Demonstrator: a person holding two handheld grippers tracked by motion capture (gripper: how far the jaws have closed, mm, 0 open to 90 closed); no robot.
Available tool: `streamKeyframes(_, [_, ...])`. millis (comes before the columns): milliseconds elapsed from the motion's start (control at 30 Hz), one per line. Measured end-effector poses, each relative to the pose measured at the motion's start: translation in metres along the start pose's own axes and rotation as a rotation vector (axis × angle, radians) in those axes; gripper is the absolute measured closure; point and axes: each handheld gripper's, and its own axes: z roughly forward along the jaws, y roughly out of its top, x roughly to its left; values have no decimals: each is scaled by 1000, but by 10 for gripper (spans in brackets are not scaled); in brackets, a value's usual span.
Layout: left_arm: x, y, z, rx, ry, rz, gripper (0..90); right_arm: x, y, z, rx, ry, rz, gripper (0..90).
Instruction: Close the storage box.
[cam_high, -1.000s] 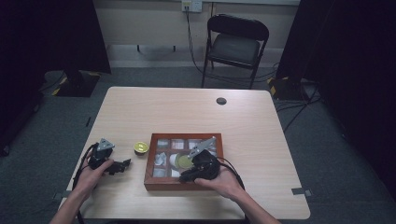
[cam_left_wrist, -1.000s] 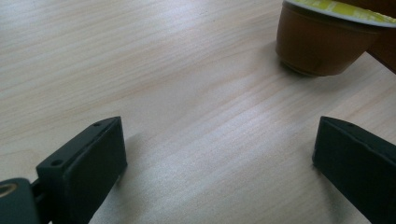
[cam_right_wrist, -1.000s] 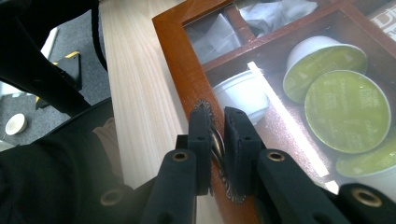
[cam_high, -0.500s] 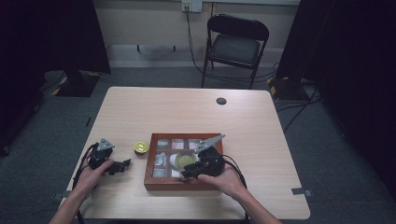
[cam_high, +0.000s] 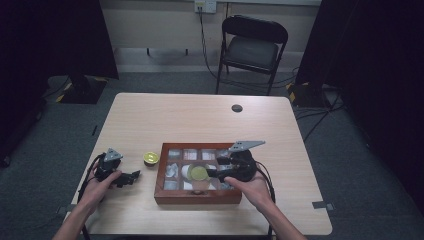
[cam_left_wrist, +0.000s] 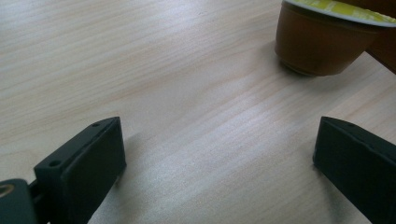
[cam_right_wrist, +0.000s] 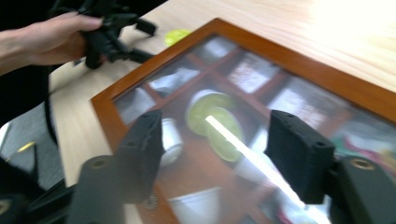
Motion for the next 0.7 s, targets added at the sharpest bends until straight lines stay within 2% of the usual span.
streamKeyframes(133, [0, 0, 0, -1, 0, 0, 15, -11, -3, -10, -21, -56, 39, 282])
streamKeyframes(200, [0, 0, 0, -2, 1, -1, 15, -16, -5, -15, -17, -108, 54, 246])
streamKeyframes(233, [0, 0, 0, -2, 1, -2, 15, -19, -7, -18, -23, -125, 69, 254])
streamKeyframes(333, [0, 0, 0, 1, 2, -2, 13, -29, -12, -27, -36, -158, 103, 234])
streamKeyframes(533, [-1, 0, 0, 2, 4, -6, 10, -46, -24, -43, -36, -227, 138, 200])
streamKeyframes(700, [-1, 0, 0, 7, 5, -4, 9, -62, -40, -56, -20, -292, 181, 176])
